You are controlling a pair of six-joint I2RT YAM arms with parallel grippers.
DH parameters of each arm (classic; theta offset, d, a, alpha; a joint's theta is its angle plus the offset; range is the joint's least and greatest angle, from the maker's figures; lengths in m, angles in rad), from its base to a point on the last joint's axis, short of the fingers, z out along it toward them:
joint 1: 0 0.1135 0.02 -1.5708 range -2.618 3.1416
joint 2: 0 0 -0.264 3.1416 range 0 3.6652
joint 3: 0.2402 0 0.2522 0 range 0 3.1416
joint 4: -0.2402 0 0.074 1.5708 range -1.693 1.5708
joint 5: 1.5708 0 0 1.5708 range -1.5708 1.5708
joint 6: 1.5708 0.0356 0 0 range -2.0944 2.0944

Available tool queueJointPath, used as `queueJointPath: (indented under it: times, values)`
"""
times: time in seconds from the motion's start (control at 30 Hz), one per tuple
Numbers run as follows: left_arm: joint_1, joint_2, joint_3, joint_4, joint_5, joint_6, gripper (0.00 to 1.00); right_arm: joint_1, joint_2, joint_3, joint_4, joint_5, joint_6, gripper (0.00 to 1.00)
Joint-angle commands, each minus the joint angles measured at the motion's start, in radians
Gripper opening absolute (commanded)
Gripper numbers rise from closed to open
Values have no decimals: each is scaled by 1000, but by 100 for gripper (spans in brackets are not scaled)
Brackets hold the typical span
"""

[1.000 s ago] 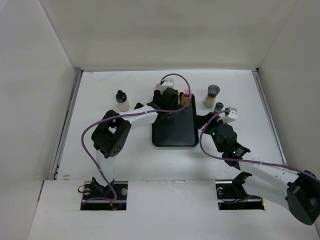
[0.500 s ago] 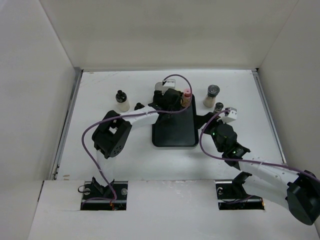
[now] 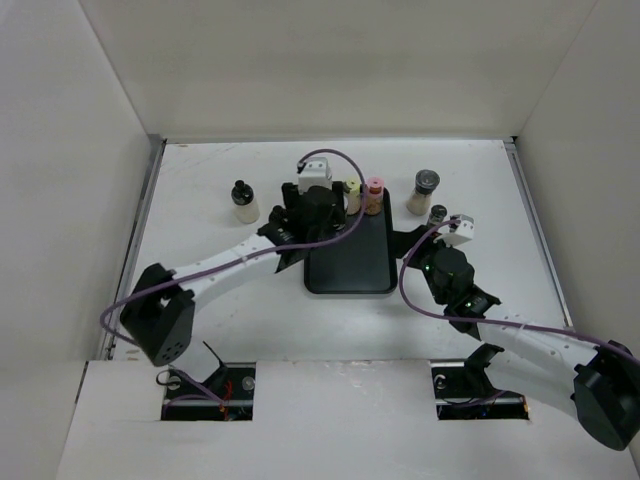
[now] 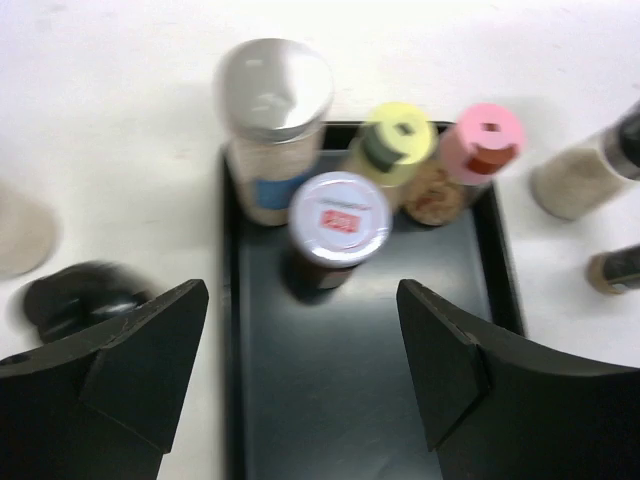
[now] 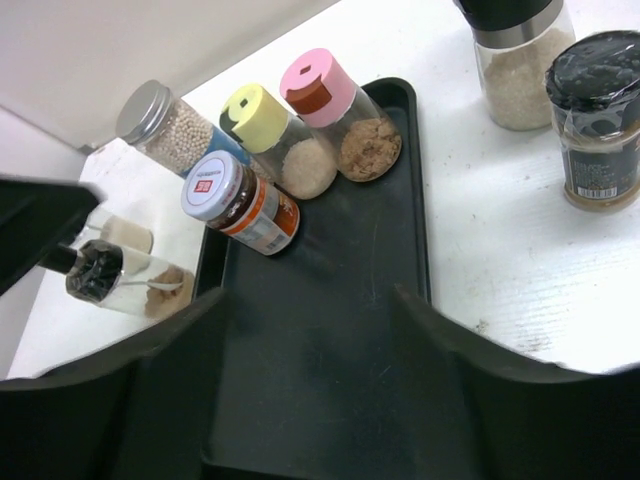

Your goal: Organize the condiment bottles

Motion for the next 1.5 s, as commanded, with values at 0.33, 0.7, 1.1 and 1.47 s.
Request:
queueJointPath:
  times: [0.33, 0.7, 1.1, 1.47]
  values:
    - [196, -109, -153, -33, 8, -17, 86, -4, 53, 16, 69, -24, 1, 80]
    - [249, 29, -137, 41, 18, -15, 77, -4, 80, 31, 69, -52, -5, 81]
    - [188, -153, -101, -2, 4, 14, 30, -4, -57, -27, 129, -52, -7, 88]
    - [-45, -25, 143, 29, 114, 41, 30, -57, -308, -107, 22, 141, 62, 64]
